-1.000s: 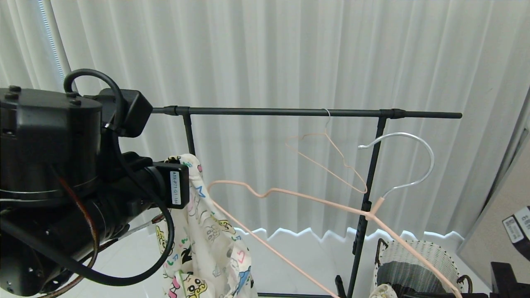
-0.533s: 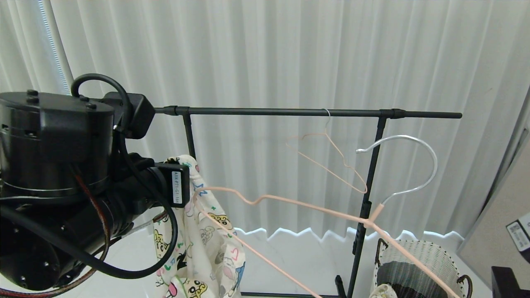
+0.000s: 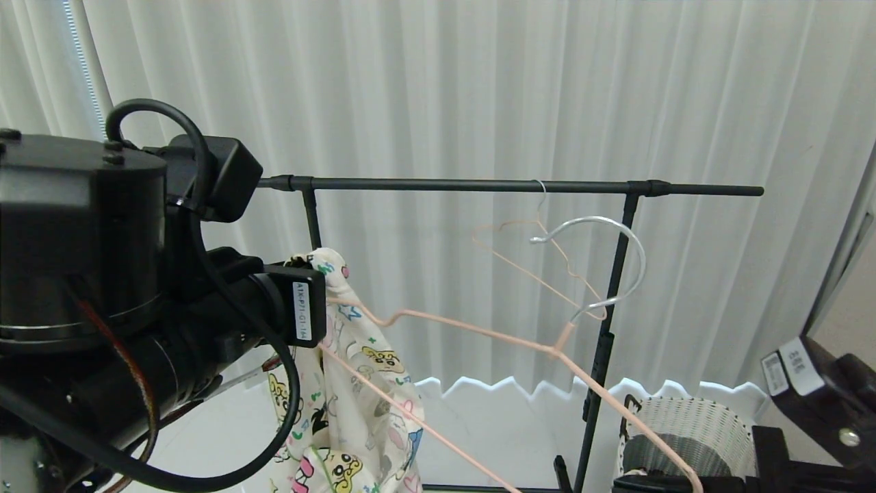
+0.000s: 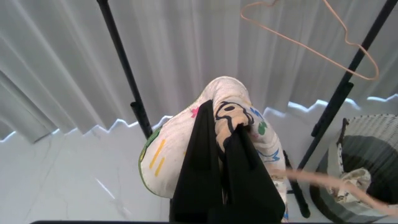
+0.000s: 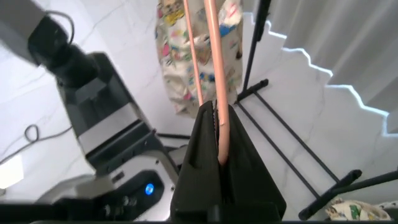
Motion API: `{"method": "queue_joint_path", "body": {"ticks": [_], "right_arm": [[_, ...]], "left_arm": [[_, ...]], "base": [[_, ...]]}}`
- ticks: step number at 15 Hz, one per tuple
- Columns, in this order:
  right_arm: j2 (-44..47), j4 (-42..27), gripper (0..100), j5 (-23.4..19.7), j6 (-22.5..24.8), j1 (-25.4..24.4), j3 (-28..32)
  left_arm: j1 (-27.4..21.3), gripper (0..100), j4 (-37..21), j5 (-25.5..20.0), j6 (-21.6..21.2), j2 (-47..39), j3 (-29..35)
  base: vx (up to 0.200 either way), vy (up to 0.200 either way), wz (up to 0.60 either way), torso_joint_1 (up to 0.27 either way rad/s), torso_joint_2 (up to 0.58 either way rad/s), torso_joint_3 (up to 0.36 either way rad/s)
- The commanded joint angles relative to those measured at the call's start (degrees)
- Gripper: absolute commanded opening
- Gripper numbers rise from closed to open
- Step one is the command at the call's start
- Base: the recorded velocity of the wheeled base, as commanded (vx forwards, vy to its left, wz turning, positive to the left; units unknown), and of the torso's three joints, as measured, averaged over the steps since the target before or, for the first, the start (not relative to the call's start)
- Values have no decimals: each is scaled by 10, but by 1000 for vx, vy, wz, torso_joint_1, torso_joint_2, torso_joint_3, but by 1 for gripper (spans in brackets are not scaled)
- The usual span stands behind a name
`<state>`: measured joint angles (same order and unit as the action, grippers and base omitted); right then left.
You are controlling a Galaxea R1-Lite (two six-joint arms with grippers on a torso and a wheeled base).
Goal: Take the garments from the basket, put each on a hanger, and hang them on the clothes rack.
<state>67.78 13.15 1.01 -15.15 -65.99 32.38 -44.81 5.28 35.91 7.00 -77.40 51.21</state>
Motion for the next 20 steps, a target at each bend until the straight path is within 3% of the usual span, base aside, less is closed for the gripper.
{"method": "queue_joint_path", "body": {"ticks": [1,5,12,20], "right_arm": [[46,21,0,0,-1,21,0],[63,24,0,0,-1,23,5],[169,126,0,1,-5,-1,25],[241,154,0,26,-29,-25,84]], "left_arm": [[-3,0,0,0,0,6,0],[-32,0,0,0,1,12,0],[-153,0,0,-1,28,4,21],[-210,0,0,0,28,-6,44]], "base": [[0,0,0,0,0,0],[0,0,0,0,0,0],[0,0,0,0,0,0],[0,0,0,0,0,0]]}}
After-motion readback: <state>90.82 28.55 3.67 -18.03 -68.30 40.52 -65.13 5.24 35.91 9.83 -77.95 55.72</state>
